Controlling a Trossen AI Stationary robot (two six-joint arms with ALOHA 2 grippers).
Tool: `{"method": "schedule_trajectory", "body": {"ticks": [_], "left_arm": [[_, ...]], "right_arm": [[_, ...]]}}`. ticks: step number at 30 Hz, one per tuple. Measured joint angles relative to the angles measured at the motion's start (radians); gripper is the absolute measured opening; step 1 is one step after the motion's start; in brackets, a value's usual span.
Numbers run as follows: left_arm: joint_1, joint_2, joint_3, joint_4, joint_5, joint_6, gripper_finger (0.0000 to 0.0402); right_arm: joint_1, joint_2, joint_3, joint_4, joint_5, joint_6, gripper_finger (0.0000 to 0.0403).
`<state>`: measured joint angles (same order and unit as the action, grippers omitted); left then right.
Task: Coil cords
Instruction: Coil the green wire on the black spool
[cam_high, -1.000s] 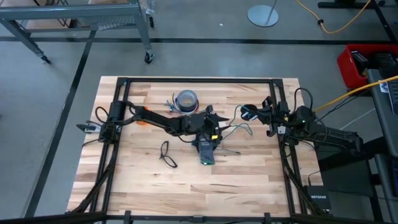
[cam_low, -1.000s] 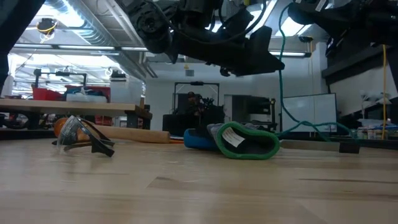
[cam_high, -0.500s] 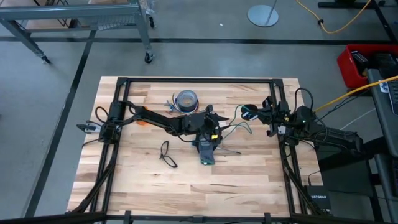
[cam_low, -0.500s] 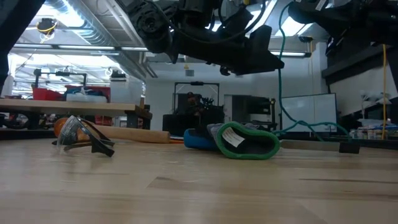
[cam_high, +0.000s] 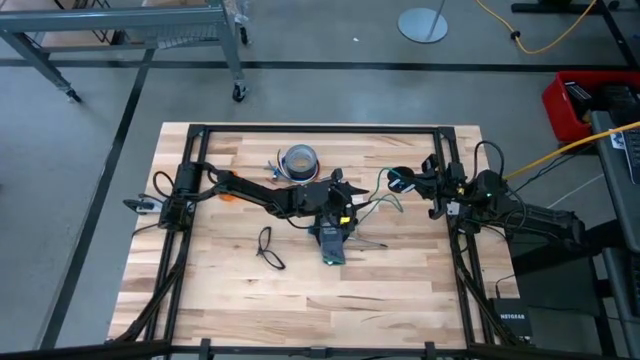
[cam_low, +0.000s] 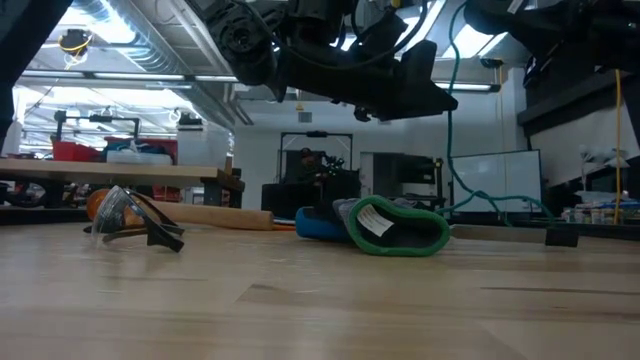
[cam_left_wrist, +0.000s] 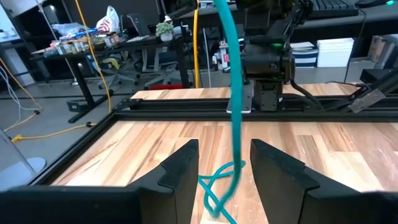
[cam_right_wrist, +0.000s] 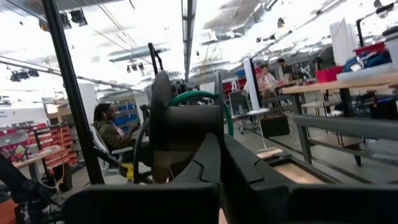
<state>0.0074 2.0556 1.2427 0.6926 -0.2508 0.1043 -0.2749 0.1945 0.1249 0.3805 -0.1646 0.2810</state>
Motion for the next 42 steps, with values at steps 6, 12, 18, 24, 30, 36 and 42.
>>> {"method": "schedule_trajectory", "body": {"ticks": [6, 12, 18, 24, 30, 36, 42], "left_arm": [[0.002, 0.0, 0.0, 0.0, 0.0, 0.0, 0.0136], [0.002, 0.0, 0.0, -0.012, 0.0, 0.0, 0.0129], [0.002, 0.0, 0.0, -0.102, 0.0, -0.017, 0.0072], [0.002, 0.0, 0.0, -0.127, 0.0, -0.047, 0.001], [0.002, 0.0, 0.0, -0.122, 0.0, -0.045, 0.0012], [-0.004, 0.0, 0.0, -0.12, 0.0, -0.045, 0.0004], [-0.024, -0.001, 0.0, -0.101, 0.05, -0.09, 0.0002]], "right_arm": [[0.0, 0.087, 0.0, 0.084, -0.004, 0.0, 0.0001], [0.0, 0.166, 0.0, 0.155, -0.011, 0.0, 0.0001], [0.0, 0.181, 0.0, 0.178, -0.011, -0.001, 0.0001], [0.0, 0.181, 0.0, 0.182, -0.011, -0.001, 0.0001], [0.0, 0.181, 0.0, 0.181, -0.011, -0.001, 0.0001], [0.0, 0.181, 0.0, 0.167, 0.041, -0.001, 0.0001], [0.0, 0.195, 0.0, 0.165, 0.147, -0.004, 0.0001]]}}
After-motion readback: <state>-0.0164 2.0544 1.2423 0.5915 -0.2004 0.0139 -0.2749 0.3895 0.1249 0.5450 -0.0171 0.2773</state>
